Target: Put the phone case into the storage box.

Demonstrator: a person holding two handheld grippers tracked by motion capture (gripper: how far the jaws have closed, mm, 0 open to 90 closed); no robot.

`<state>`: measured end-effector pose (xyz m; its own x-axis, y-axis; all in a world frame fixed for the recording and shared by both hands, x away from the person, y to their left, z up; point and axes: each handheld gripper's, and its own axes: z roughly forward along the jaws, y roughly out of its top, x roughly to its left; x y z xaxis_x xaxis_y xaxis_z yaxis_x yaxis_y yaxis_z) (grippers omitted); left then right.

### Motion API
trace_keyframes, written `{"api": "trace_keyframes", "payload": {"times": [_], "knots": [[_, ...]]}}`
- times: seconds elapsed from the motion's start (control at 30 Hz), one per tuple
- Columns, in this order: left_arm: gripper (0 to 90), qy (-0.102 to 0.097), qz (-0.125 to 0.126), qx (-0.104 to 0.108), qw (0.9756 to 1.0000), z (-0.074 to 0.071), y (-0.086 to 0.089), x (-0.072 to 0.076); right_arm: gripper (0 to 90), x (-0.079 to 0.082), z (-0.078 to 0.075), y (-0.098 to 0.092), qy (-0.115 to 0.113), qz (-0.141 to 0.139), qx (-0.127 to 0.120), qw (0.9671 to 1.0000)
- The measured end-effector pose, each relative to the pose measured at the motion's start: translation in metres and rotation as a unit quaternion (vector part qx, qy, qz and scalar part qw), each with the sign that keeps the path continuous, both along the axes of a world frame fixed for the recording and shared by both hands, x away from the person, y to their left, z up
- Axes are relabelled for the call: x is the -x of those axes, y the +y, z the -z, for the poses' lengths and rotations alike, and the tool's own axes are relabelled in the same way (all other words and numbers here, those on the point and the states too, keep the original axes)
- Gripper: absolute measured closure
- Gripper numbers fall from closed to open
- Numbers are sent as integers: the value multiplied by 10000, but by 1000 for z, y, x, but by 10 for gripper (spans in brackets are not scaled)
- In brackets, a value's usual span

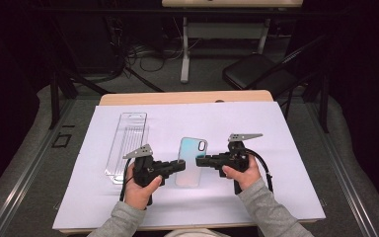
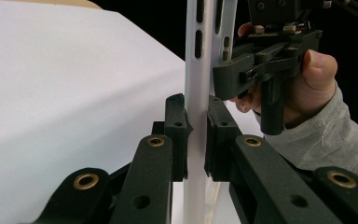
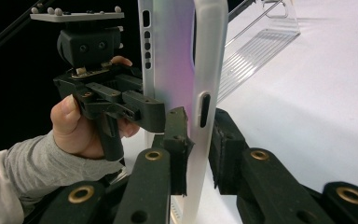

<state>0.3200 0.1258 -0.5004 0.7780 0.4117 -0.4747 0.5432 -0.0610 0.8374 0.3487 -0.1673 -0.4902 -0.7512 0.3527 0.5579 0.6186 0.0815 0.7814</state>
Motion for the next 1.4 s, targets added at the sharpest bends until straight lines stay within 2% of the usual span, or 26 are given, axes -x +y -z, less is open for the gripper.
{"api": "trace_keyframes", "payload": {"times": [0.7,1.13,1.4], "knots": [[820,5,-25,-17,10000,0,0,0,814,-2,2,-3,104,17,-85,9999],[819,31,-44,-1,10000,1,0,0,816,-1,2,-3,97,39,-42,9999],[818,41,-62,15,10000,2,0,0,817,1,2,-1,-8,142,-84,9999]]}}
